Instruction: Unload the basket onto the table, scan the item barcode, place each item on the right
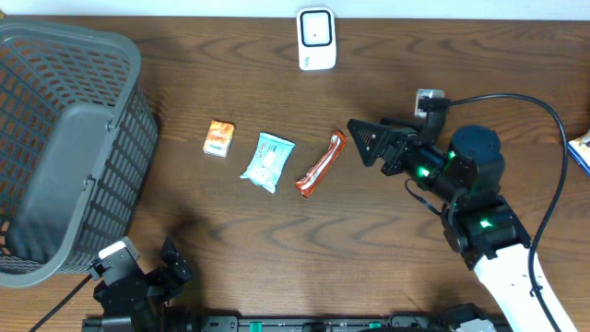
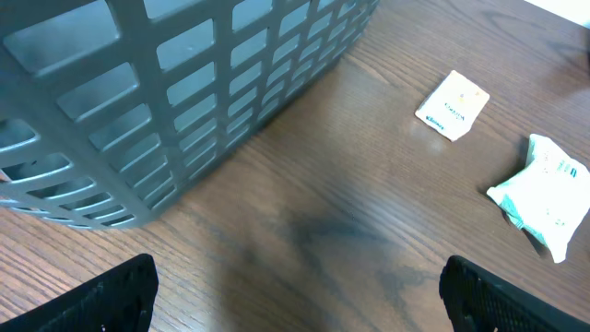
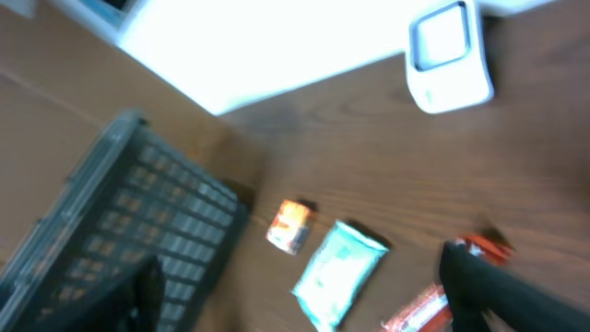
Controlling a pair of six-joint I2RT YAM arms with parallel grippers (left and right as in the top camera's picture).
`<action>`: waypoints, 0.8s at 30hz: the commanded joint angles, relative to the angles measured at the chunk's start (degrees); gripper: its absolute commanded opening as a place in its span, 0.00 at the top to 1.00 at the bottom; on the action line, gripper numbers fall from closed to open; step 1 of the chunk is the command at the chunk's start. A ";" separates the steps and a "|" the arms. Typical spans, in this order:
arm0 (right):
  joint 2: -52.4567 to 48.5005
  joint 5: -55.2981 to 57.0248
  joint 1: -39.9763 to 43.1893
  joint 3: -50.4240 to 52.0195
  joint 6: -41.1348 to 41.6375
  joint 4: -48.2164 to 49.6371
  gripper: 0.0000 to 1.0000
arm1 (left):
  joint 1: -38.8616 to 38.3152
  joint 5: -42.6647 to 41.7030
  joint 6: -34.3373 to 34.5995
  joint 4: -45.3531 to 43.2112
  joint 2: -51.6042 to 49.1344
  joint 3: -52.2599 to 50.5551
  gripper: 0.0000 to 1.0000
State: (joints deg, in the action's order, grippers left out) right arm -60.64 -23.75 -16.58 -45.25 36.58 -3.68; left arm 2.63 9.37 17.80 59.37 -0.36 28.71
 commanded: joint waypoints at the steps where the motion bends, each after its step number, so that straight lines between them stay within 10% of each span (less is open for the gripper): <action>1: -3.89 4.20 -1.92 -1.84 4.31 -1.77 0.11 | 0.20 0.33 0.09 -0.02 0.09 0.00 0.02; 7: -16.90 13.07 -6.86 -20.81 4.28 -19.67 0.06 | 0.20 0.33 0.09 -0.02 0.09 0.00 0.02; 14: -44.11 29.22 -11.26 -61.07 11.65 -57.11 0.22 | 0.20 0.33 0.09 -0.02 0.09 0.00 0.02; 24: -71.56 26.51 -13.09 -81.88 15.74 -73.05 0.31 | 0.20 0.33 0.07 -0.02 0.09 0.00 0.02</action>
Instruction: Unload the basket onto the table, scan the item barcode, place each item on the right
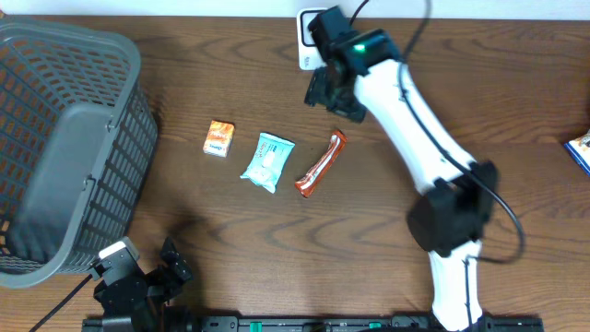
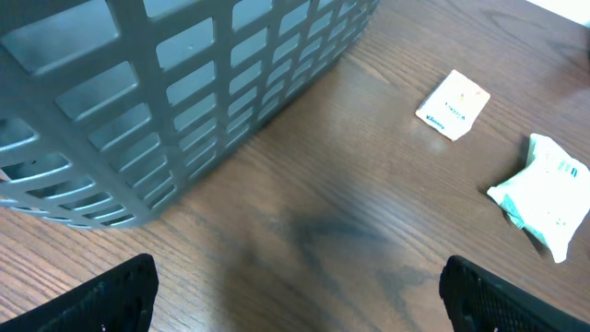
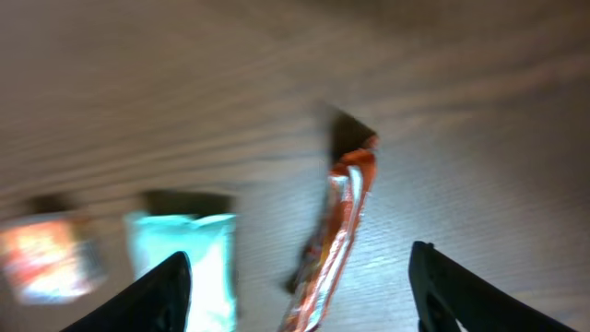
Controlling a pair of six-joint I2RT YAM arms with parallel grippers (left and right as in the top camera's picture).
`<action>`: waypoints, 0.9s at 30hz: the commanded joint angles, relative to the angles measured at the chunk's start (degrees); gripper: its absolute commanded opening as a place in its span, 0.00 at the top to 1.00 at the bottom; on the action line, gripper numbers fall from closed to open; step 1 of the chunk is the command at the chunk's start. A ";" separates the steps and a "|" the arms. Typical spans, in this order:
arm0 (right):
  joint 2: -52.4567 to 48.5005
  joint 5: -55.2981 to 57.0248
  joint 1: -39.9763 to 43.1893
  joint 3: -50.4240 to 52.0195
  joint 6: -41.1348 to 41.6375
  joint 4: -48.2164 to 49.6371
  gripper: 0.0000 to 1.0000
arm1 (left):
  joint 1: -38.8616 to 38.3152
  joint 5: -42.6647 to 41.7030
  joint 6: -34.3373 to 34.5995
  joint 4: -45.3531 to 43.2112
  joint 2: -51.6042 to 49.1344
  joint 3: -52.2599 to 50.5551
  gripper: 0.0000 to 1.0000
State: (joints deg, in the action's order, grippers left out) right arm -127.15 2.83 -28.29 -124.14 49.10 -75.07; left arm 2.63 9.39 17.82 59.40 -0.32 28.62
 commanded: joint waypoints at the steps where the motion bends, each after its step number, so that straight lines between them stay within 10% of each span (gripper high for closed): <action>1: -6.19 -0.68 -1.57 -3.28 3.21 -1.73 0.32 | 0.20 0.31 0.07 -0.02 0.04 0.09 0.02; 27: -16.06 5.64 -3.93 -3.26 7.65 -9.20 0.48 | 0.20 0.31 0.04 -0.04 0.04 0.09 0.02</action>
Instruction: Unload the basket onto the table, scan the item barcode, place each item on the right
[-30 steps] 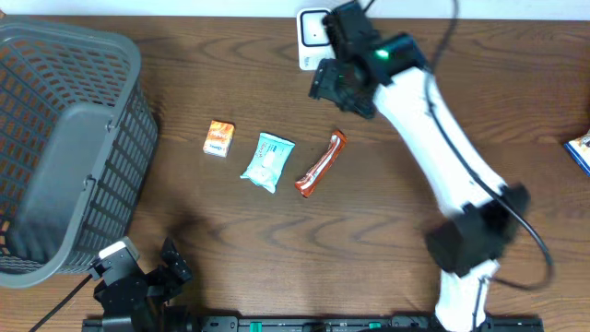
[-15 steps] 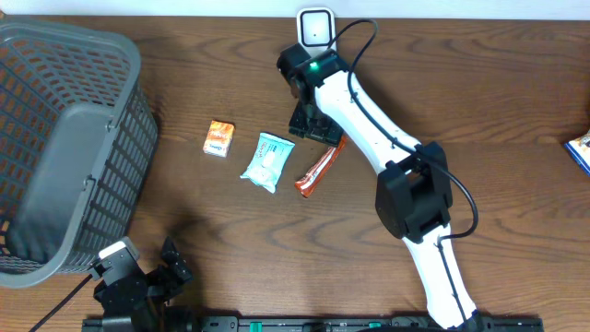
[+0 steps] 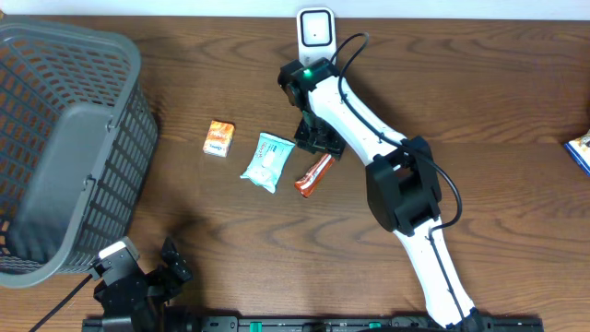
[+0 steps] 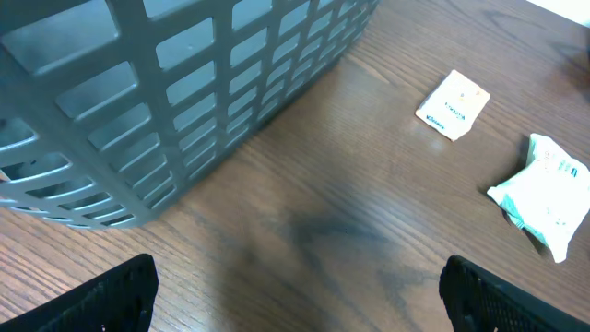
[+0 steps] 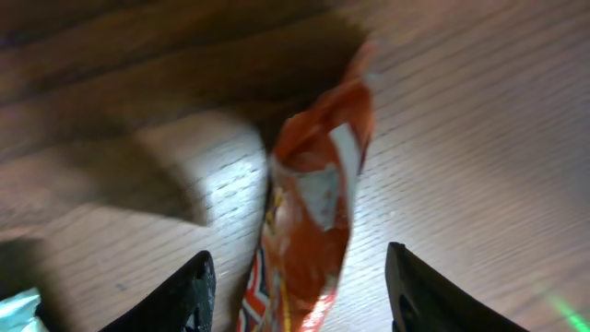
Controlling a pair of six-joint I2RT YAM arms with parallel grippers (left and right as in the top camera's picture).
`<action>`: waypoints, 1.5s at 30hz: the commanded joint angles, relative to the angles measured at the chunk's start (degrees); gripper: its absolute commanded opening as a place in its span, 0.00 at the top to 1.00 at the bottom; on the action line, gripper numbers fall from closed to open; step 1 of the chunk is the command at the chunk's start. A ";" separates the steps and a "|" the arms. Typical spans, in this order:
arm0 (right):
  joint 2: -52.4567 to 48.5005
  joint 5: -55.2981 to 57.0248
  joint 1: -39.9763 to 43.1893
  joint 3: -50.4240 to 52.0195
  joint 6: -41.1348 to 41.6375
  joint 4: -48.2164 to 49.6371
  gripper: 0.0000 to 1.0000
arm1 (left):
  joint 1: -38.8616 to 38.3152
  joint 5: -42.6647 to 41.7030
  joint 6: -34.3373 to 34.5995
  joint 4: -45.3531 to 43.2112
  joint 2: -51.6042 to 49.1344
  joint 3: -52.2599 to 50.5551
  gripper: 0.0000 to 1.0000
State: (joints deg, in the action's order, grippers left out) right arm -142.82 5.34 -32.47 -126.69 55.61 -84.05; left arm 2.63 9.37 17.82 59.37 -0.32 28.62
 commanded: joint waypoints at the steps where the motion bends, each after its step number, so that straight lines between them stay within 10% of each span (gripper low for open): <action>1: -0.59 3.41 0.26 -0.70 1.14 -0.24 0.49 | 0.20 0.33 0.07 -0.02 0.04 0.09 0.02; 23: -5.90 2.62 1.92 -0.70 -1.60 -0.46 0.65 | 0.20 0.33 0.07 -0.02 0.04 0.09 0.02; 32: -5.90 -5.92 3.98 -0.76 -5.62 -0.83 0.99 | 0.20 0.33 0.07 -0.02 0.04 0.09 0.02; 45: 5.75 -19.58 8.31 -1.79 -9.42 8.87 0.99 | 0.20 0.33 0.07 -0.02 0.04 0.09 0.02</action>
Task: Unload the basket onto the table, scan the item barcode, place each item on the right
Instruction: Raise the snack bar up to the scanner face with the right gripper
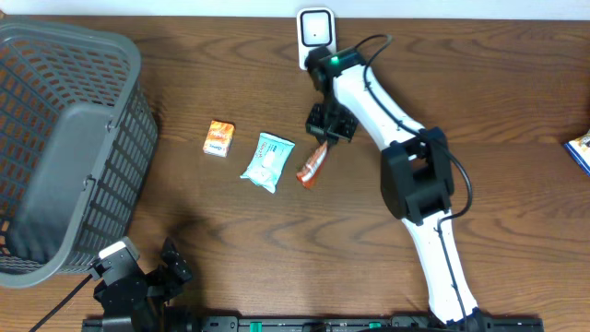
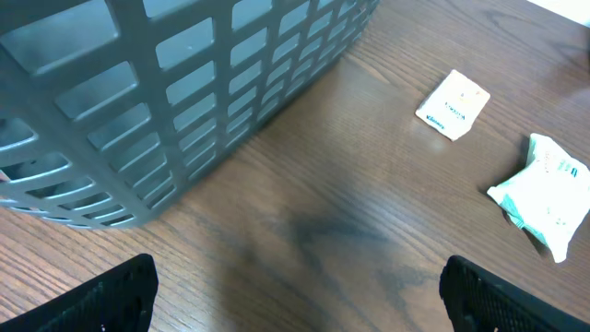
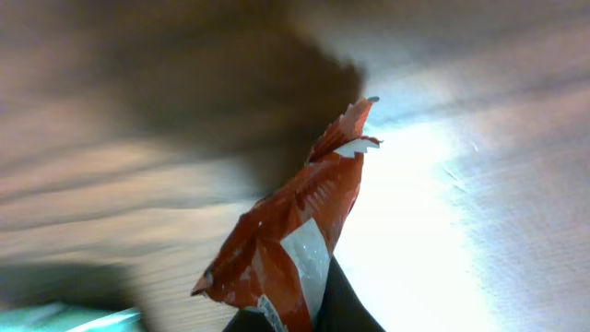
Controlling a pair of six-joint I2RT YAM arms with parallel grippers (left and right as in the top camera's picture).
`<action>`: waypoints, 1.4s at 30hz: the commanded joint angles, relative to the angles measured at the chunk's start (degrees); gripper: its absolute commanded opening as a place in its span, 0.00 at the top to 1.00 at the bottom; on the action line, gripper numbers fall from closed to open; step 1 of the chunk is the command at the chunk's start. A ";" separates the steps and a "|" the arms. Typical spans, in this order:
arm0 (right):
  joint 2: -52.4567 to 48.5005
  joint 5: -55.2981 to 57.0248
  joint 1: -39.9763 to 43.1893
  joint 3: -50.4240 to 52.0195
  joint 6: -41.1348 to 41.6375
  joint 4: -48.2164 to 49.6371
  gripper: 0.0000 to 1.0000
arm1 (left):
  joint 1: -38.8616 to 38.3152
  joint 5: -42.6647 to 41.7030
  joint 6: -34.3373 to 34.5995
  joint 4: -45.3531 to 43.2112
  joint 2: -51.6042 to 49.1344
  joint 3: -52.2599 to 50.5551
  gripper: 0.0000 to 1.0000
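An orange snack bar sits at the table's middle, its upper end in my right gripper. In the right wrist view the crinkled orange wrapper stands up between the dark fingers, and the right gripper is shut on it. The white scanner stands at the far edge, just beyond the right arm. My left gripper rests open near the front left edge, with bare wood between its fingers.
A grey basket fills the left side. A small orange packet and a teal packet lie left of the bar; both also show in the left wrist view. A blue object pokes in at the right edge.
My right gripper was open around the bar's upper end; now it is shut on that end. The bar looks shorter from above and sits slightly further right. The left arm is unchanged.
At first my right gripper was open at the table's right, away from the items. Then it was near the scanner, above the bar. Then it stood open astride the bar's upper end. Now it grips the bar. The left arm stayed still.
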State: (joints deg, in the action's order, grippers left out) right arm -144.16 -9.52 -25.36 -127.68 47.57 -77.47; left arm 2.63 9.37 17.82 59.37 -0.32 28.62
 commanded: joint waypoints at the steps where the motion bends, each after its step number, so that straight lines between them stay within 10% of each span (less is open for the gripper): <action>1: 8.41 -4.76 1.40 -0.81 -1.33 3.58 0.99 | 0.20 0.33 0.07 -0.02 0.04 0.09 0.02; 23: 36.92 19.98 1.66 -0.76 12.52 2.25 0.99 | 0.20 0.33 0.07 -0.02 0.04 0.09 0.02; 42: 66.16 19.61 3.58 6.10 -15.82 5.62 0.99 | 0.20 0.33 0.04 -0.02 0.04 0.09 0.02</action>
State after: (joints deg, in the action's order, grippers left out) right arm -84.47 10.39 -21.93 -125.32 42.06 -74.13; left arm 2.63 9.39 17.82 59.37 -0.32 28.62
